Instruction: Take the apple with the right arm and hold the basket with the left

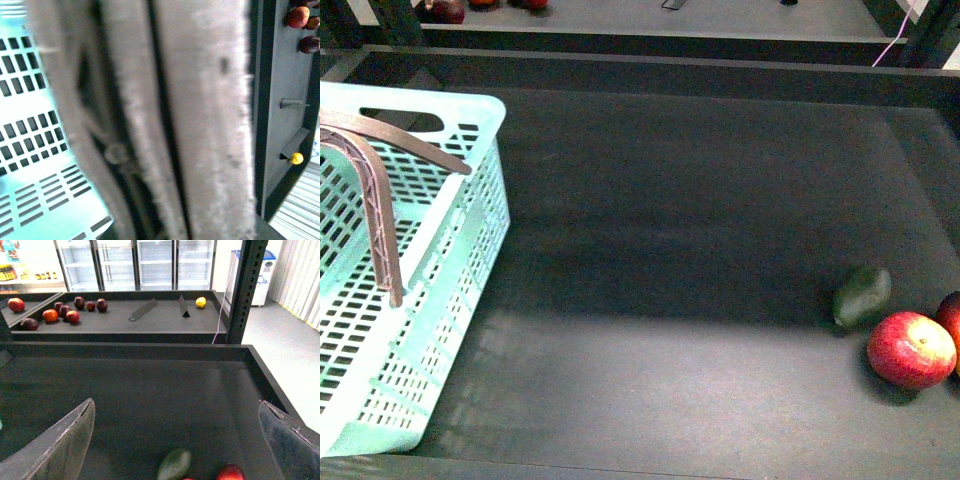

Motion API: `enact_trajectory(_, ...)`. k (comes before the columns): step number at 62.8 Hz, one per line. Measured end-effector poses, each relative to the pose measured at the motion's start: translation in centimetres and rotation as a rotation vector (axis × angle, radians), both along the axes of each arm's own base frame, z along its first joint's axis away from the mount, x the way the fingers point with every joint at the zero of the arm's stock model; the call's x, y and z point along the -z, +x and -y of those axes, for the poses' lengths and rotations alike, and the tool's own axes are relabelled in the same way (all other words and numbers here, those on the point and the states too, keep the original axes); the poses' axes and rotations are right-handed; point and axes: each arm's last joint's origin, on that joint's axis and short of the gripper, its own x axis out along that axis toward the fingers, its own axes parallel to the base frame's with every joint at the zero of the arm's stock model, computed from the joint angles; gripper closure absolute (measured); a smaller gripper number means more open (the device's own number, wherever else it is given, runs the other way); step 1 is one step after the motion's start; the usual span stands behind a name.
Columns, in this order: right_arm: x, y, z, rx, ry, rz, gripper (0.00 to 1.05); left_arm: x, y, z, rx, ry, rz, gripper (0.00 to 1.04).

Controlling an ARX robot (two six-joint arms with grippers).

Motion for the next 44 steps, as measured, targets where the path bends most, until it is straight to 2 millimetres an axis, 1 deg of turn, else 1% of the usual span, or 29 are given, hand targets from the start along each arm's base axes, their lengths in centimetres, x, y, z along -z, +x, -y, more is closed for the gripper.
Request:
enact_trajectory(10, 0.0, 0.0, 0.0, 0.0, 0.0, 0.0, 0.09, -1.7, -0.5, 1.3, 0.069, 0.028, 0.019, 0.89)
enact_trajectory(14, 0.0, 0.0, 0.0, 0.0, 0.0, 0.0, 0.09, -3.1, -1.1, 2.2, 0.099, 0.038, 0.04, 0.89)
enact_trajectory(18, 0.0, 0.0, 0.0, 0.0, 0.0, 0.0, 0.09, -4.7, -1.8, 3.8, 0.147, 0.067, 0.069, 0.89)
enact_trajectory(23, 0.0, 0.0, 0.0, 0.0, 0.0, 0.0, 0.09, -6.1, -2.4, 5.8, 0.211, 0.089, 0.095, 0.89)
enact_trajectory(27, 0.0, 0.0, 0.0, 0.0, 0.0, 0.0, 0.09, -6.7, -2.8, 7.3, 0.256, 0.097, 0.109, 0.89)
enact_trajectory(28, 0.0, 0.0, 0.0, 0.0, 0.0, 0.0, 0.09, -7.0, -3.0, 8.2, 0.285, 0.104, 0.114, 0.89)
enact_trajectory(32, 0.0, 0.0, 0.0, 0.0, 0.0, 0.0, 0.09, -7.6, -3.4, 10.3, 0.353, 0.113, 0.119, 0.89)
enact_trajectory(33, 0.0, 0.0, 0.0, 0.0, 0.0, 0.0, 0.09, -7.6, -3.4, 10.5, 0.359, 0.112, 0.119, 0.89)
enact_trajectory(34, 0.0, 0.0, 0.0, 0.0, 0.0, 0.0, 0.09, -7.9, -3.6, 11.4, 0.389, 0.113, 0.123, 0.89)
enact_trajectory(36, 0.0, 0.0, 0.0, 0.0, 0.0, 0.0, 0.09, -8.3, -3.7, 12.5, 0.423, 0.114, 0.129, 0.89)
enact_trajectory(44, 0.0, 0.0, 0.0, 0.0, 0.0, 0.0, 0.09, -9.6, -4.3, 16.1, 0.525, 0.116, 0.157, 0.89)
